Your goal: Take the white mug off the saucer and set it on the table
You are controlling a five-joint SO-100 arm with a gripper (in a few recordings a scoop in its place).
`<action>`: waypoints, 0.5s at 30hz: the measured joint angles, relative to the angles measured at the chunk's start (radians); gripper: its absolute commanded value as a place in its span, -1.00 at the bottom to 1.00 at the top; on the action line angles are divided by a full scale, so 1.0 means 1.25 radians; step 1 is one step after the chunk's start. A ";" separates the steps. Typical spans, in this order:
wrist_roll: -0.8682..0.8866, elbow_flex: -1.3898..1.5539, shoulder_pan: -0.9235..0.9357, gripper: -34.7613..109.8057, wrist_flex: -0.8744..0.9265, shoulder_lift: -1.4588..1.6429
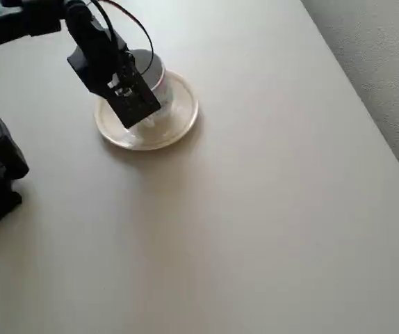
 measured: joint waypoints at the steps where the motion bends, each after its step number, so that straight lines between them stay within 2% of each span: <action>1: 0.000 0.000 0.002 -0.54 0.010 0.015; 6: -0.021 -0.091 0.029 -0.54 0.145 0.058; 8: -0.072 -0.133 0.058 -0.54 0.193 0.069; 15: -0.204 -0.158 0.175 -0.54 0.242 0.083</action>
